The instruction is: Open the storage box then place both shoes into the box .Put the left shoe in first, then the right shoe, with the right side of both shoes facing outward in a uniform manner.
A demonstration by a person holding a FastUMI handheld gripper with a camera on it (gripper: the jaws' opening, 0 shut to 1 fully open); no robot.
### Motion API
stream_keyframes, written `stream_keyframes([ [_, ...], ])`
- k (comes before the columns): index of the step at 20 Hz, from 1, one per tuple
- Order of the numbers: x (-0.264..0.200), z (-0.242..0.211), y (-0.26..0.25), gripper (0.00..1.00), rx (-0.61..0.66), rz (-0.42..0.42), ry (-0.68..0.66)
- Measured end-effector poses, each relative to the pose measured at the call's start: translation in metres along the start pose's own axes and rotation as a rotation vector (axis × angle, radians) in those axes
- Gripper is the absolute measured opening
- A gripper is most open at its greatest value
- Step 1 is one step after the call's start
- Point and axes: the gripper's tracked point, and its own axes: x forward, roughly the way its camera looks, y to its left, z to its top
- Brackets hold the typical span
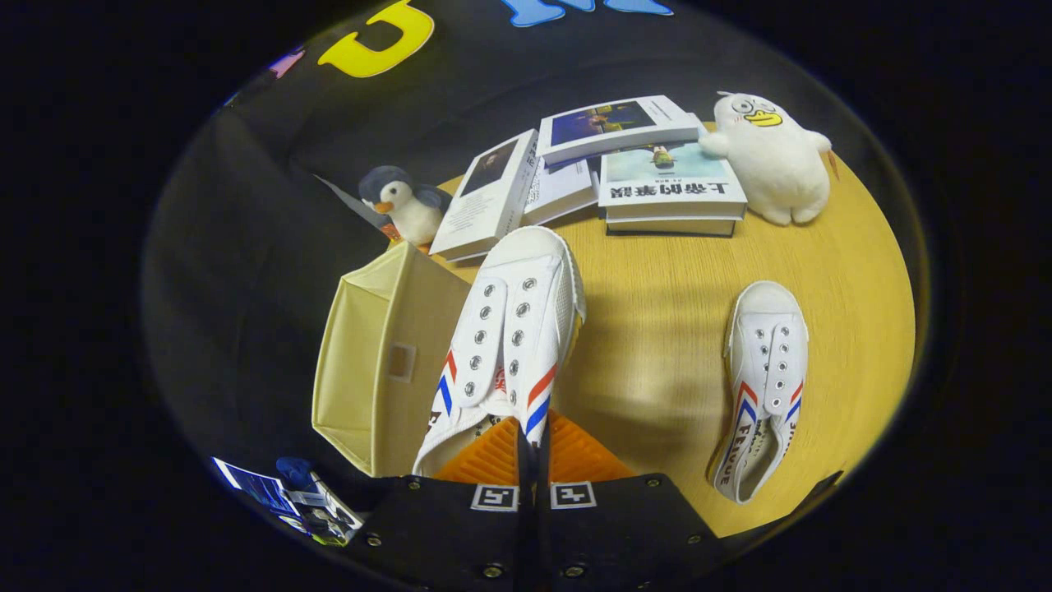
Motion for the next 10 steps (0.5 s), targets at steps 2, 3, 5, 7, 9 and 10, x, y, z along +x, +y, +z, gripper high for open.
stream_keyframes([
  [2, -0.013, 0.006, 0.012, 0.0, -0.019, 0.003, -0.009],
  [3, -0.019, 0.009, 0.018, 0.0, -0.031, 0.003, -0.009],
  [5, -0.029, 0.014, 0.033, 0.0, -0.045, 0.007, -0.01],
  [7, -0.034, 0.021, 0.048, 0.0, -0.067, 0.018, -0.017],
  [9, -0.037, 0.027, 0.064, 0.0, -0.094, 0.031, -0.023],
  [10, -0.037, 0.029, 0.073, 0.0, -0.105, 0.038, -0.023],
])
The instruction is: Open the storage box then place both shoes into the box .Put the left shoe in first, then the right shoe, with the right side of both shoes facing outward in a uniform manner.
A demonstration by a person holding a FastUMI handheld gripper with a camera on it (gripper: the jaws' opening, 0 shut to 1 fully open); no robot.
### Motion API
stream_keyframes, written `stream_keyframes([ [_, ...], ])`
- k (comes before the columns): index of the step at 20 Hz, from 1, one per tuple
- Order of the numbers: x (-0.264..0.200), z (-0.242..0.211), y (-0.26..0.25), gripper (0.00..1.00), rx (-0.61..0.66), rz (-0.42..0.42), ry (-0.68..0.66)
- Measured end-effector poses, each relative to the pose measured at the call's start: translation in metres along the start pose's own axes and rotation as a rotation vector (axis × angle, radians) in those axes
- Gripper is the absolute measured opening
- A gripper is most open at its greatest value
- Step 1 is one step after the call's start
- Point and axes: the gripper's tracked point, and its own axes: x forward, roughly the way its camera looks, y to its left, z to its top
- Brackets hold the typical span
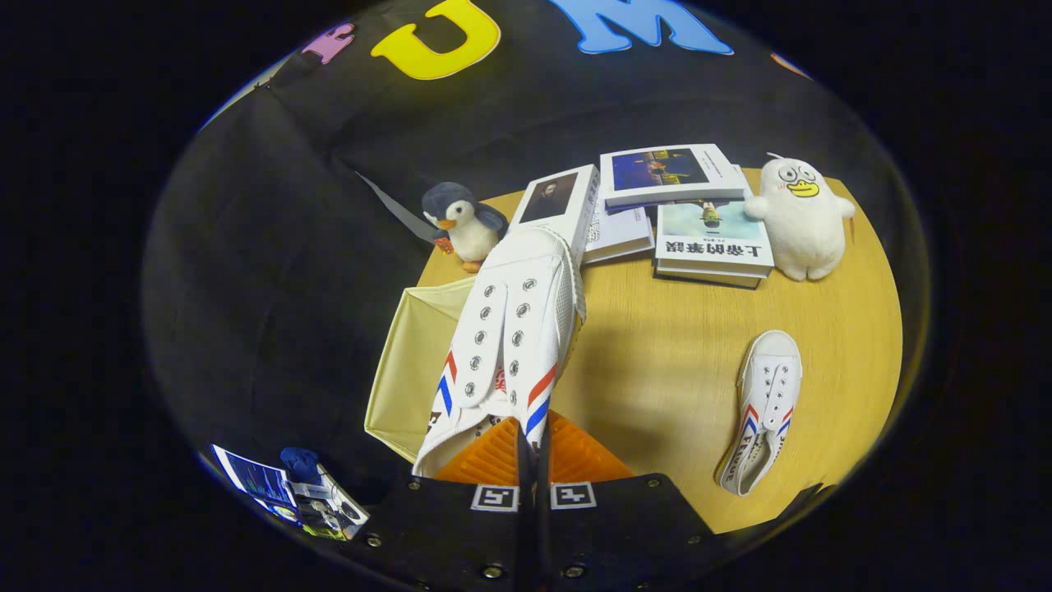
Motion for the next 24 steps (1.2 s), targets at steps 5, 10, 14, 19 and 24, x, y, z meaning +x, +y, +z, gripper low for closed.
stream_keyframes([
  [5, 0.014, 0.008, 0.043, 0.0, -0.071, 0.037, 0.024],
  [10, 0.039, 0.002, 0.086, 0.0, -0.121, 0.082, 0.08],
  [14, 0.066, -0.004, 0.108, 0.0, -0.165, 0.099, 0.124],
  [19, 0.102, -0.015, 0.121, 0.0, -0.197, 0.079, 0.187],
  [24, 0.126, -0.02, 0.129, 0.0, -0.235, 0.039, 0.209],
])
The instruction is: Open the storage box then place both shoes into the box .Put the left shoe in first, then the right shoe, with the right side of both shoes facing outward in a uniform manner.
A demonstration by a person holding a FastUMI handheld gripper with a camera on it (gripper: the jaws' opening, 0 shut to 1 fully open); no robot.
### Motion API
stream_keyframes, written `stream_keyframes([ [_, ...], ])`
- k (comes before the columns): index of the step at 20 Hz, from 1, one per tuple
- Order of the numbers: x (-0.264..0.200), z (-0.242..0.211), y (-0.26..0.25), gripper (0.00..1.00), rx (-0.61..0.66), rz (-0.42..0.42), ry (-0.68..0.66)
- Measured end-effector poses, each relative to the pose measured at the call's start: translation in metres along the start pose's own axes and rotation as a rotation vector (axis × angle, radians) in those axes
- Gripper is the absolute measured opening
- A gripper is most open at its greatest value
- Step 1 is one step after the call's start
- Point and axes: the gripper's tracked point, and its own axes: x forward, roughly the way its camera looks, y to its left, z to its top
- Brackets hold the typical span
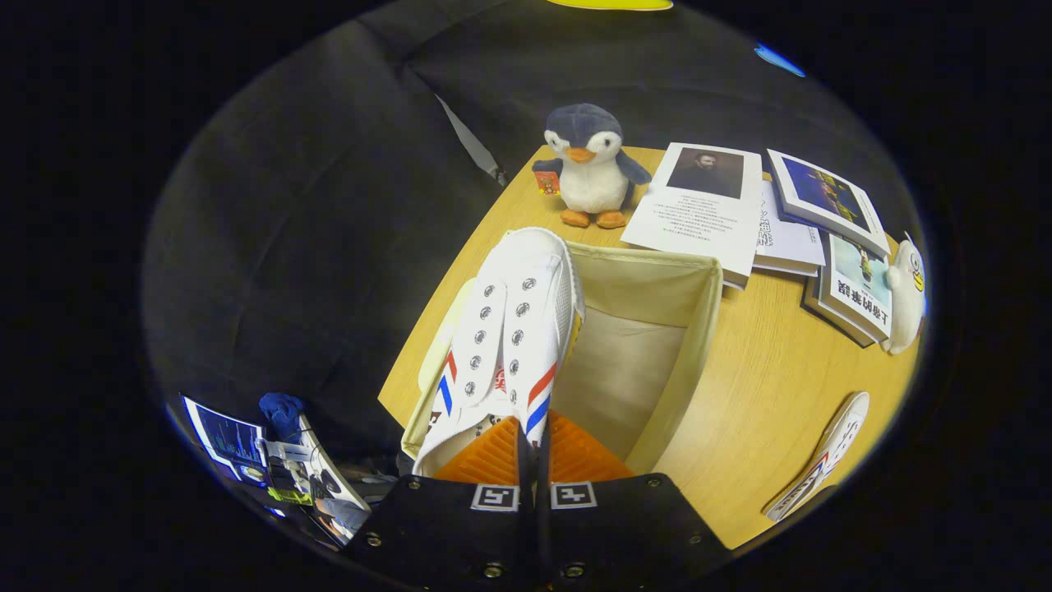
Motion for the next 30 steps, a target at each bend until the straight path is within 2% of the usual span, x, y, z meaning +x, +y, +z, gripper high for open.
stream_keyframes([
  [6, 0.014, 0.002, 0.005, 0.01, -0.008, -0.045, 0.007],
  [8, 0.021, 0.008, 0.017, 0.16, 0.04, 0.032, -0.013],
  [9, 0.021, 0.014, 0.02, 0.32, 0.057, 0.053, -0.035],
  [12, -0.002, 0.031, 0.015, 0.98, 0.025, 0.034, -0.096],
  [22, -0.062, 0.029, -0.023, 0.96, 0.016, 0.013, -0.187],
  [30, -0.104, -0.002, -0.074, 0.96, 0.001, -0.008, -0.249],
])
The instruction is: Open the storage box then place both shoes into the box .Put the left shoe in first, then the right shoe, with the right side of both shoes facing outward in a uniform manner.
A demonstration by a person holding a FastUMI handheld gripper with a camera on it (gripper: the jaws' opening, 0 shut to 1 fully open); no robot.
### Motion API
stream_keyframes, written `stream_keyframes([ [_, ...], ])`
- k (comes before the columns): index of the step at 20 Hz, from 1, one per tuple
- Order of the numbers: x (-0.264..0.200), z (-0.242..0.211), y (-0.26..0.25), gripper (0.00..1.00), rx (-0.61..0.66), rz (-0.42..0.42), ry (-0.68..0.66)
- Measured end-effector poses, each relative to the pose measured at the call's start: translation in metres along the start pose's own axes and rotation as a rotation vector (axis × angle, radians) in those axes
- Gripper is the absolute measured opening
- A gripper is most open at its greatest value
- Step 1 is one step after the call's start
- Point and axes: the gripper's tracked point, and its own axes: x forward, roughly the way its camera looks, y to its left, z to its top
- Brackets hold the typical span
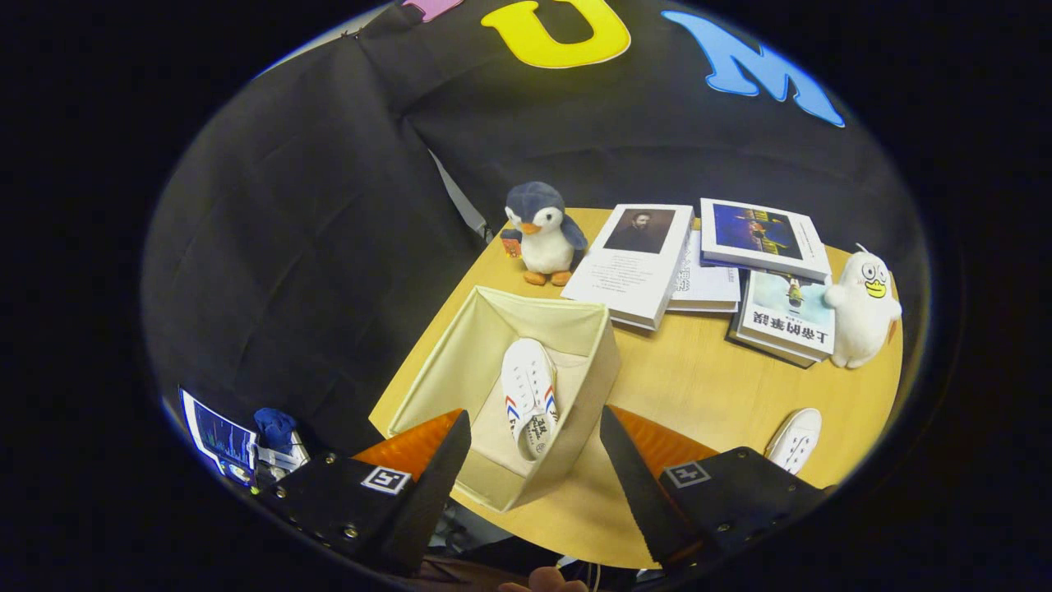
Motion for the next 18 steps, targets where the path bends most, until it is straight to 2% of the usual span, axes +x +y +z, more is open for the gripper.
stream_keyframes([
  [4, -0.021, -0.005, -0.035, 0.96, 0.075, -0.008, -0.07],
  [18, -0.083, -0.063, -0.183, 0.96, 0.291, -0.226, -0.124],
])
